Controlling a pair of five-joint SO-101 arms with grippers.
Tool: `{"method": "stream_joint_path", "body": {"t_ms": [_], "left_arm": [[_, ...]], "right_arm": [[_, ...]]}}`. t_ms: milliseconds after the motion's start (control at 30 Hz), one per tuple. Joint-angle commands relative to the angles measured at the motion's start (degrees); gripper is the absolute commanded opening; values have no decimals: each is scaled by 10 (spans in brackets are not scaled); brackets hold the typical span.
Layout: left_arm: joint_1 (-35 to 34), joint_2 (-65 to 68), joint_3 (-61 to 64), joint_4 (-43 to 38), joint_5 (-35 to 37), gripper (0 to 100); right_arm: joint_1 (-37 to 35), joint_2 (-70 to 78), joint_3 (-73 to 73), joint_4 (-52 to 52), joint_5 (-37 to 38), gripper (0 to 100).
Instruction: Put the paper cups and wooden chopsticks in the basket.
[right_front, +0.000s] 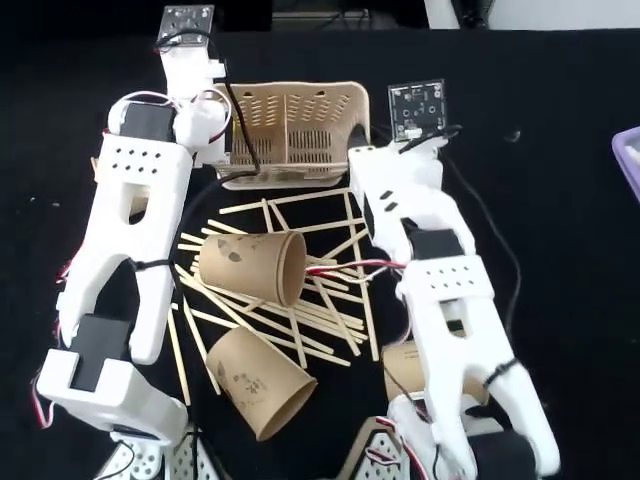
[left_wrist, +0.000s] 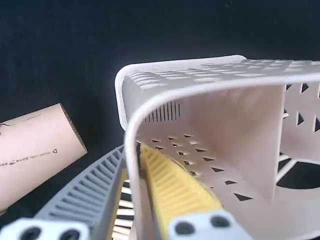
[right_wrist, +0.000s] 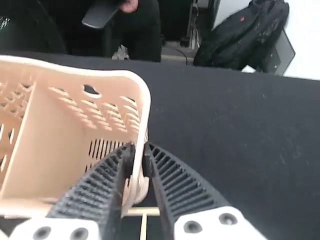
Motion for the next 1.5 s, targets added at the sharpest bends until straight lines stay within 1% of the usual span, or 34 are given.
{"method": "stream_joint_path", "body": {"t_ms": [0,100,200,367,567,733,867,1100,1200,1333,1467], "left_arm": [[-35,-4,13,-42,4,30],[-34,4,23,-40,3,30],[-36,-4,25,-30,0,30],[-34,-18,-2,31,0,30],[-22,-21,-2,91,0,30],[-29,-22,-2,127,-1,30],[-25,-35,0,156,-1,30],[-15,-105,6,168,-1,30],[-14,-129,29,163,-1,30],[-15,-132,57,162,-1,30],[-16,-137,86,109,-1,30]], "right_arm": [[9,73,-86,-41,8,11],[15,135,-130,-18,8,11],[22,149,-161,34,8,11],[18,120,-180,117,9,11],[20,83,-176,181,9,11],[22,77,-177,240,10,11],[23,44,-162,277,10,11],[20,-81,-80,281,11,11],[19,-132,-56,281,11,11],[19,-177,-40,281,42,11],[19,-185,-46,259,46,11]]}}
